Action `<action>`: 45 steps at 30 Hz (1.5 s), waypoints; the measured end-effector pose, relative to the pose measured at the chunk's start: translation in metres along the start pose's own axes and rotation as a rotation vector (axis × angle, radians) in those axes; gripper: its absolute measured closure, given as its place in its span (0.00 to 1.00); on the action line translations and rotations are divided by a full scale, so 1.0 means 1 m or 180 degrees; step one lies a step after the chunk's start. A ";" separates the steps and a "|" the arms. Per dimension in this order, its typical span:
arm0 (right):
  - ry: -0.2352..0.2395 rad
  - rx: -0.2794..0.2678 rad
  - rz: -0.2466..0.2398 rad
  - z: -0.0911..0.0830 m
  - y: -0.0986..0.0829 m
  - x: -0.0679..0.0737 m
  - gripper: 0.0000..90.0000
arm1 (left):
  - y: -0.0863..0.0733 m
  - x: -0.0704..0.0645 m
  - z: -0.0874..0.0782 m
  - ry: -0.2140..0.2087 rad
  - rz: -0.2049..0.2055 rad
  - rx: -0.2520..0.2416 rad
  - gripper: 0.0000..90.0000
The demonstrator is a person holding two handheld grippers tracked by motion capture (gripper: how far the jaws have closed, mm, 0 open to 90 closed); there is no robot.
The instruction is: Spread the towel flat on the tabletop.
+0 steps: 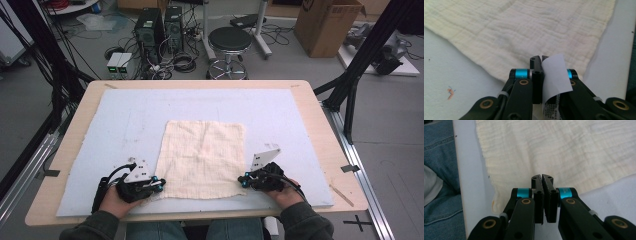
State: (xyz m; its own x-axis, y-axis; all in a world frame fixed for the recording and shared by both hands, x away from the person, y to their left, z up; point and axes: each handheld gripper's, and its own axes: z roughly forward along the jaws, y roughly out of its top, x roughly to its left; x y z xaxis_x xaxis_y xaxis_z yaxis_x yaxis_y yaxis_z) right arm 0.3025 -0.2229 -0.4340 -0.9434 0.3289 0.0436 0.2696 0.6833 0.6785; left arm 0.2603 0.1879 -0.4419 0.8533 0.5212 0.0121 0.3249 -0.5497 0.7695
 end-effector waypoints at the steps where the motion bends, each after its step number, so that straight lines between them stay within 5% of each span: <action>1: -0.0014 -0.0001 0.0007 -0.002 -0.001 0.000 0.98 | 0.000 -0.001 0.000 -0.0014 0.0003 -0.0005 0.97; 12: -0.0041 -0.0045 0.0066 -0.011 -0.009 -0.004 0.98 | 0.003 -0.011 -0.002 -0.0132 0.0091 -0.0026 0.97; 16: 0.0079 -0.0108 0.0109 -0.013 -0.011 -0.002 0.95 | 0.002 -0.009 -0.003 -0.0138 0.0071 -0.0044 0.97; 20: 0.0211 -0.0256 0.0181 -0.012 -0.008 -0.001 0.79 | 0.003 -0.006 -0.004 -0.0179 -0.0067 -0.0097 0.79; 33: 0.0000 -0.0624 0.0413 -0.021 -0.007 -0.012 0.62 | 0.008 0.005 -0.016 -0.0042 -0.0291 -0.0389 0.65; 45: -0.0140 -0.0847 0.0638 -0.027 -0.010 -0.015 0.47 | 0.008 0.008 -0.014 0.0025 -0.0335 -0.0422 0.59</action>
State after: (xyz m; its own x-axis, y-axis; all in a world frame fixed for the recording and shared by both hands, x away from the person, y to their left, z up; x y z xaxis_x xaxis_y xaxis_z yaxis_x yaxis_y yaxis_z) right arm 0.3082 -0.2524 -0.4216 -0.8658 0.4714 0.1679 0.3836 0.4098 0.8276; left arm 0.2637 0.1966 -0.4263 0.8140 0.5768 -0.0684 0.3553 -0.4013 0.8442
